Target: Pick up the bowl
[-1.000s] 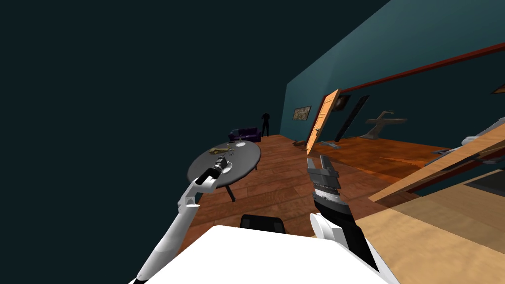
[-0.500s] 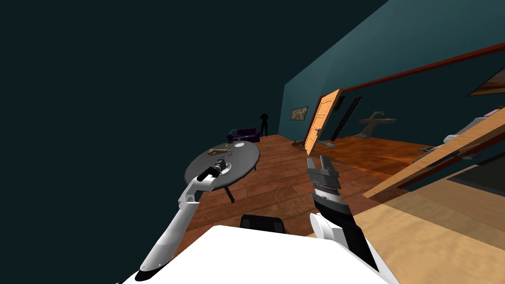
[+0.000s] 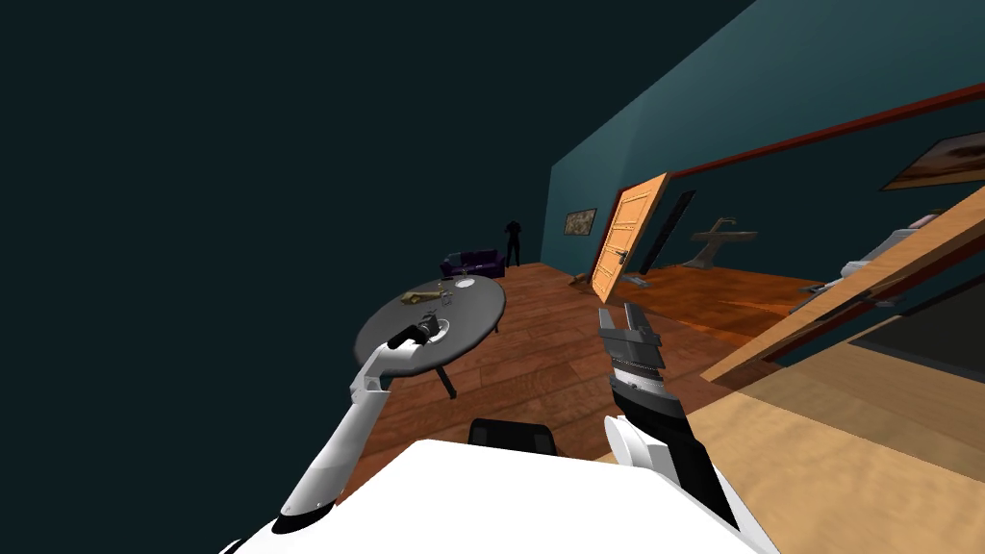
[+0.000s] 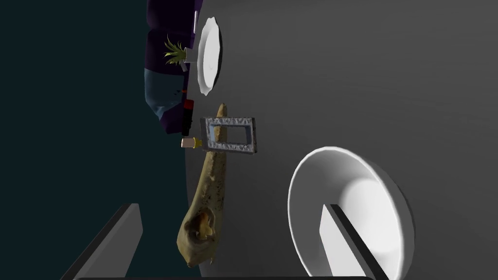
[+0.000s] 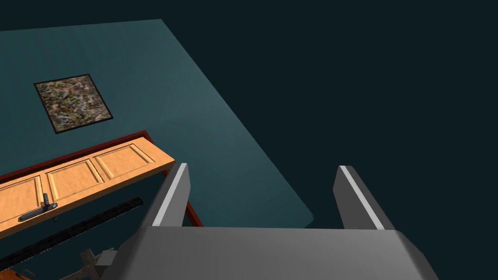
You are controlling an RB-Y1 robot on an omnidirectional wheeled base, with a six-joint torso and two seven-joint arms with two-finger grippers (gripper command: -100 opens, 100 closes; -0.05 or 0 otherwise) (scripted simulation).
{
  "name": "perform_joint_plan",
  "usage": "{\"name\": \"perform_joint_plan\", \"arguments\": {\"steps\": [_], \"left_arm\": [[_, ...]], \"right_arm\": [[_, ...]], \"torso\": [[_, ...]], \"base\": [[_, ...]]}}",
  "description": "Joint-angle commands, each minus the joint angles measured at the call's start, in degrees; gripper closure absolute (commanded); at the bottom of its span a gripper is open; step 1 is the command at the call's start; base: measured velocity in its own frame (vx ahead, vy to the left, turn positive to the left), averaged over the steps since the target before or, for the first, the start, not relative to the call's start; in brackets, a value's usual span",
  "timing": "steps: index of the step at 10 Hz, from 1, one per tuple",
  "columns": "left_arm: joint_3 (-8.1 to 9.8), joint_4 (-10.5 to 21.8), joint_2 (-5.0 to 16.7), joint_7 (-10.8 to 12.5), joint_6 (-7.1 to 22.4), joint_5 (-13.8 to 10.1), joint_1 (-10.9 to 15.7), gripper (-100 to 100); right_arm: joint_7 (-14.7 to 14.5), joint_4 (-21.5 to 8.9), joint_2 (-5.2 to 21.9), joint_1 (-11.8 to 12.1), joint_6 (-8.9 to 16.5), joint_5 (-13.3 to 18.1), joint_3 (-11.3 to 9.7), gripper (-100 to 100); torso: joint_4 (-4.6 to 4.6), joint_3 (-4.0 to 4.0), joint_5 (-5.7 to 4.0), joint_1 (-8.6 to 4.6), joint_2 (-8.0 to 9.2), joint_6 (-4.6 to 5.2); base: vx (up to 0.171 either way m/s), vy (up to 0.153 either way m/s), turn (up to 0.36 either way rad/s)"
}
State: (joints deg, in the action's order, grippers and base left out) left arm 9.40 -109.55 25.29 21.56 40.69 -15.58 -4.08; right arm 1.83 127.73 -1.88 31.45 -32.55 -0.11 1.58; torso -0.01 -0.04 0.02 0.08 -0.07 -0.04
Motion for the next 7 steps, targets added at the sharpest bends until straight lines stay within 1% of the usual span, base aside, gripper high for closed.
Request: {"name": "perform_joint_plan", "arguments": {"steps": [1,2,3,4,5,6,7], "left_arm": [[0.5,2.0,0.2,0.3,2.9,-0.1,0.5,-100],[0.5,2.0,0.2,0.3,3.1,-0.1,0.5,-100],[0.91,3.6,0.2,0.6,5.2,0.1,0.9,-100],[0.91,3.6,0.2,0.6,5.7,0.1,0.9,-100],[1.31,5.1,0.1,0.8,8.0,0.2,1.2,-100],[1.31,5.1,0.1,0.8,8.2,0.2,1.2,-100],[1.7,6.6,0.1,1.1,10.6,0.4,1.6,-100]], "right_arm": [[0.0,0.0,0.0,0.0,0.0,0.0,0.0,0],[0.0,0.0,0.0,0.0,0.0,0.0,0.0,0],[0.0,0.0,0.0,0.0,0.0,0.0,0.0,0],[0.0,0.0,0.0,0.0,0.0,0.0,0.0,0],[0.0,0.0,0.0,0.0,0.0,0.0,0.0,0],[0.0,0.0,0.0,0.0,0.0,0.0,0.0,0],[0.0,0.0,0.0,0.0,0.0,0.0,0.0,0]], "torso": [[0.0,0.0,0.0,0.0,0.0,0.0],[0.0,-0.01,0.0,0.01,-0.01,0.0],[-0.01,-0.01,0.0,0.0,-0.02,0.0],[-0.01,-0.02,0.01,0.03,-0.04,0.01],[-0.01,-0.02,0.01,0.01,-0.03,0.0],[-0.01,-0.02,0.0,0.01,-0.04,0.0],[-0.01,-0.02,0.0,0.0,-0.02,0.0]], "base": [[0.023,0.013,-0.058],[0.02,0.015,-0.023],[0.027,0.024,-0.049],[0.022,0.018,-0.033],[0.027,0.016,-0.047],[0.021,0.015,-0.023],[0.022,0.014,-0.047]]}}
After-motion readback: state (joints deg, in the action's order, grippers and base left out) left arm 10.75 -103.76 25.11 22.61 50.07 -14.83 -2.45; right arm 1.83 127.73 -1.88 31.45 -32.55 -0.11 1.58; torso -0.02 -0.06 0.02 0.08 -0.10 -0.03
